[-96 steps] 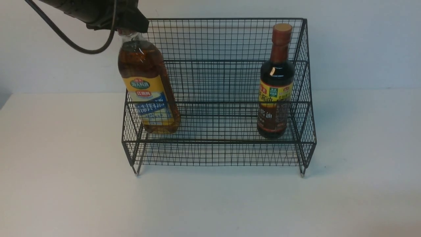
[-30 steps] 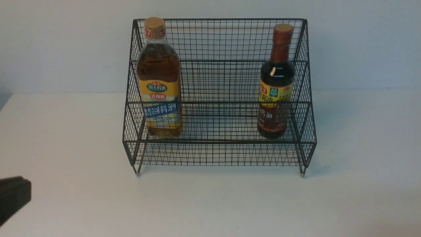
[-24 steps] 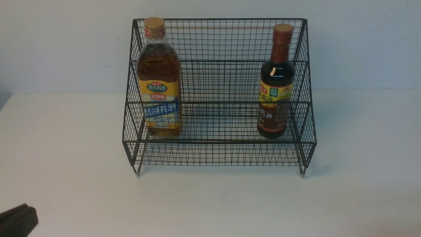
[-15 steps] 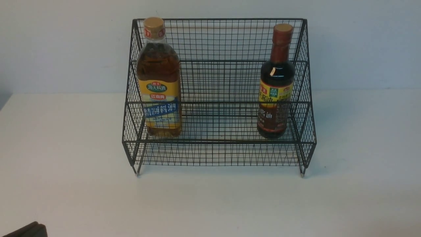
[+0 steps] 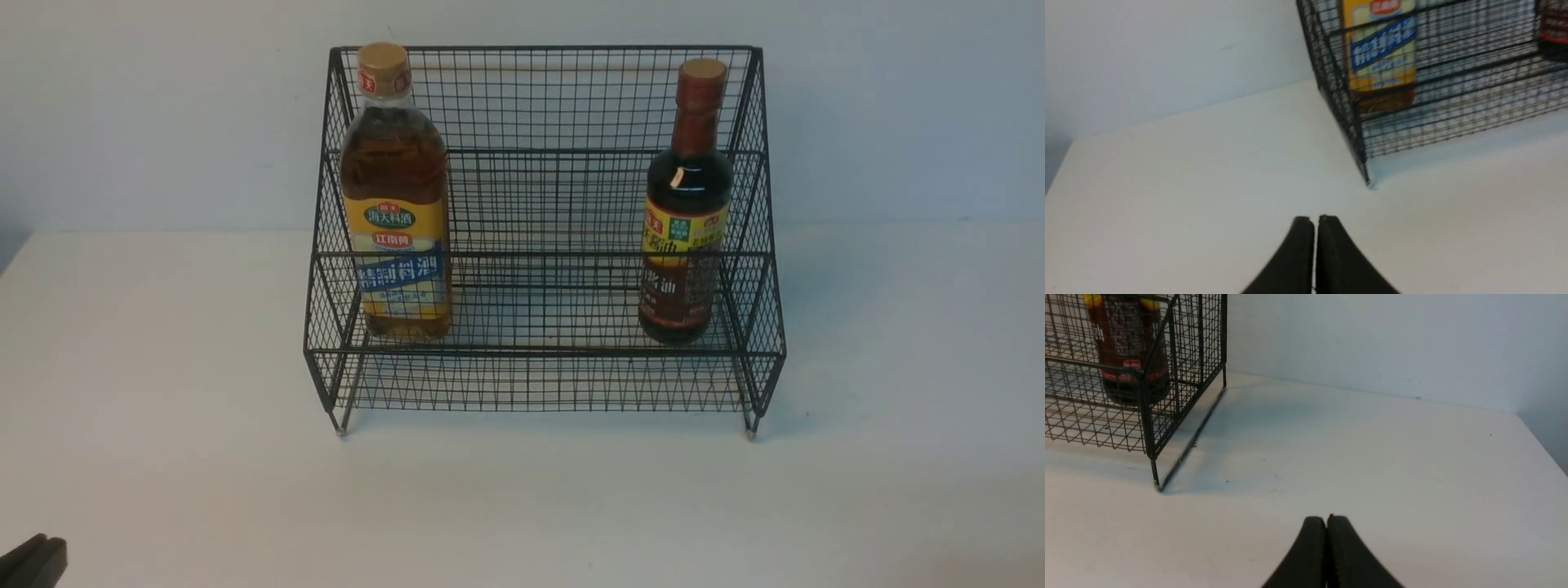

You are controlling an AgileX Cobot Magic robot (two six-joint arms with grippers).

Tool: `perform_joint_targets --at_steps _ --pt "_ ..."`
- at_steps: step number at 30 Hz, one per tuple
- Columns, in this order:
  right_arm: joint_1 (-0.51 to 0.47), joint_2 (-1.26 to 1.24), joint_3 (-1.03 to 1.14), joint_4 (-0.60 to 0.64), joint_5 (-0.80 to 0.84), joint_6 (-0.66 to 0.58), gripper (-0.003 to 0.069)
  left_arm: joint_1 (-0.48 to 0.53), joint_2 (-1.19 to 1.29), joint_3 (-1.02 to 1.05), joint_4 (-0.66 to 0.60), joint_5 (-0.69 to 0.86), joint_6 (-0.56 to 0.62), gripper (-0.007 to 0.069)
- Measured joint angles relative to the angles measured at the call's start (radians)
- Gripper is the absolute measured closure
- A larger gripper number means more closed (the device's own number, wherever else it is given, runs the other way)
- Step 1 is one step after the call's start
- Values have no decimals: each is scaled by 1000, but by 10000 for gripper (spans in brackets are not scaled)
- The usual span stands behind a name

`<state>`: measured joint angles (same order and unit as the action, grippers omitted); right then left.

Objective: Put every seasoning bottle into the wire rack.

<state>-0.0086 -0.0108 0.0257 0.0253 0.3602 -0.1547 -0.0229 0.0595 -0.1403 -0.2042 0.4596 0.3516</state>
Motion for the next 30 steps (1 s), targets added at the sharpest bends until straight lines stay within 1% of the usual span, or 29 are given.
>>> perform_joint_targets --at_steps 2,3,5,7,14,18,30 --pt "0 0 0 0 0 0 673 0 -5 27 74 -3 -89 629" --pt "0 0 0 0 0 0 673 0 -6 32 82 -3 -98 629" --pt "0 0 0 0 0 0 673 0 -48 53 140 -5 -177 629" --pt "0 0 0 0 0 0 673 0 -67 69 147 -16 -191 629" --pt "0 0 0 0 1 0 673 0 -71 158 149 -40 -196 629" --pt "0 0 0 0 1 0 673 0 -71 165 149 -69 -201 629" --pt "0 0 0 0 1 0 673 0 -71 165 149 -72 -202 629"
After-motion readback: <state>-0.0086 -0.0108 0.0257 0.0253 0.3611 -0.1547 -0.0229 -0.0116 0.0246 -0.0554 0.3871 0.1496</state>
